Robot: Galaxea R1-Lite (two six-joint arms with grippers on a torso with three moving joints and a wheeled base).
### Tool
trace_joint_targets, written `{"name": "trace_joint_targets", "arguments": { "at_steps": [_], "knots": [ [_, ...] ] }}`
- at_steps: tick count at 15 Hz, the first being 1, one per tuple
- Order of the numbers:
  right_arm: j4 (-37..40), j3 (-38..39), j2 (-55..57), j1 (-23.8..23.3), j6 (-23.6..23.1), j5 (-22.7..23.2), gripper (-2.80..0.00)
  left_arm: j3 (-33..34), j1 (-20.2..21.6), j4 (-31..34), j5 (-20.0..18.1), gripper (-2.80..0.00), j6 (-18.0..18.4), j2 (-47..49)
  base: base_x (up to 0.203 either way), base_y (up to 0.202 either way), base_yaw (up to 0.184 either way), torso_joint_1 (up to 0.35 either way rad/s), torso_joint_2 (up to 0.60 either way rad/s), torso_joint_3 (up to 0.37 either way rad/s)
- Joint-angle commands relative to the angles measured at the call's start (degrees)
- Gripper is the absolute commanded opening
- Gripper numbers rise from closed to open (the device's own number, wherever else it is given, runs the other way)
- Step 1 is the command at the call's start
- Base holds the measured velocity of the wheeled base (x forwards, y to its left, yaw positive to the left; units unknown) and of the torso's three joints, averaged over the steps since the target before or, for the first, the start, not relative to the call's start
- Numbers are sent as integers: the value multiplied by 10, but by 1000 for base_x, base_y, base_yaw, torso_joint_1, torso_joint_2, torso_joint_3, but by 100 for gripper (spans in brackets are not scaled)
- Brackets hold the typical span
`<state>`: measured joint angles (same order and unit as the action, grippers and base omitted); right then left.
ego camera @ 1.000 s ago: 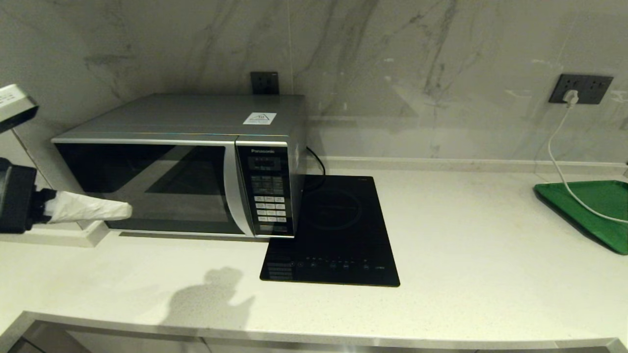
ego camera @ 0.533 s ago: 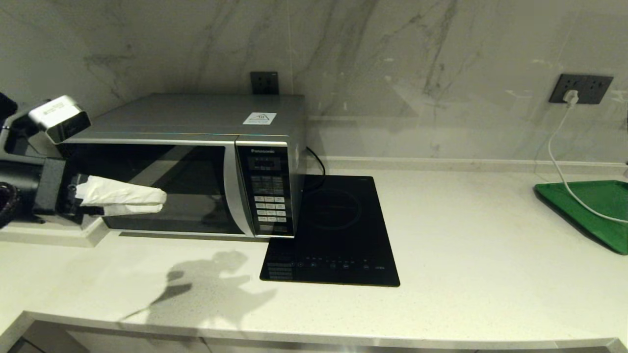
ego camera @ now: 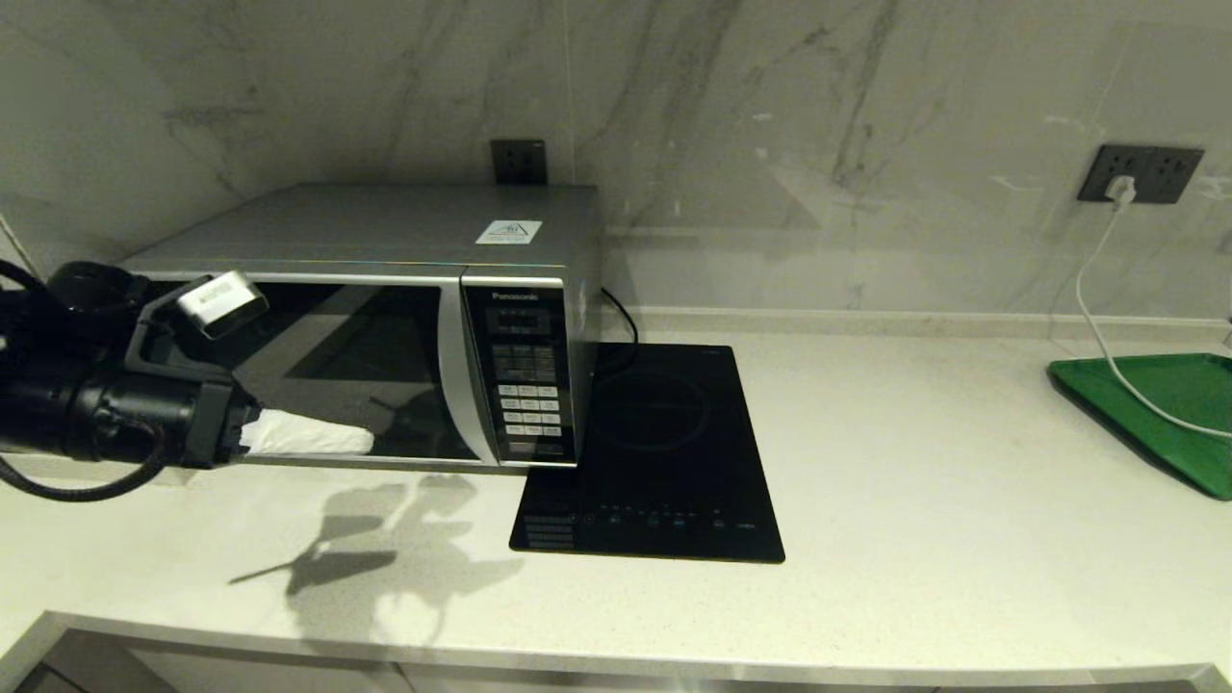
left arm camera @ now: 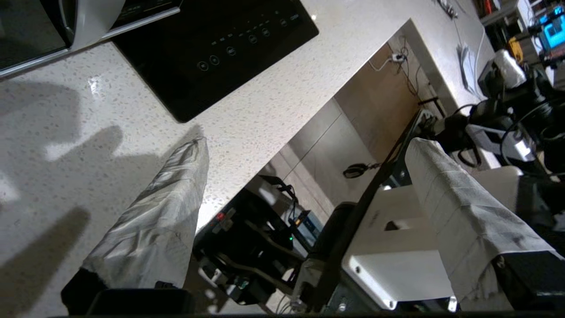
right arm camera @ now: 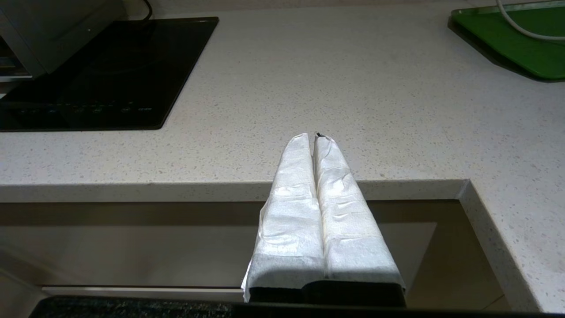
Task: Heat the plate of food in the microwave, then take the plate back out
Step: Open the microwave oven
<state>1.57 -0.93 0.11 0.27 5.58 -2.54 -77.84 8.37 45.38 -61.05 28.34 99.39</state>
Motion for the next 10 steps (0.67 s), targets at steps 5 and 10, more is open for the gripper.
{"name": "trace_joint_targets", "arguments": {
  "at_steps": [5,10],
  "knots": [
    [0,0,0,0,0,0,-280,-42,-20,-23,-1,0,31,92,0,0,0,0,0,0],
    [0,0,0,0,0,0,-280,-47,-35,-129,-1,0,33,140,0,0,0,0,0,0]
  ]
}}
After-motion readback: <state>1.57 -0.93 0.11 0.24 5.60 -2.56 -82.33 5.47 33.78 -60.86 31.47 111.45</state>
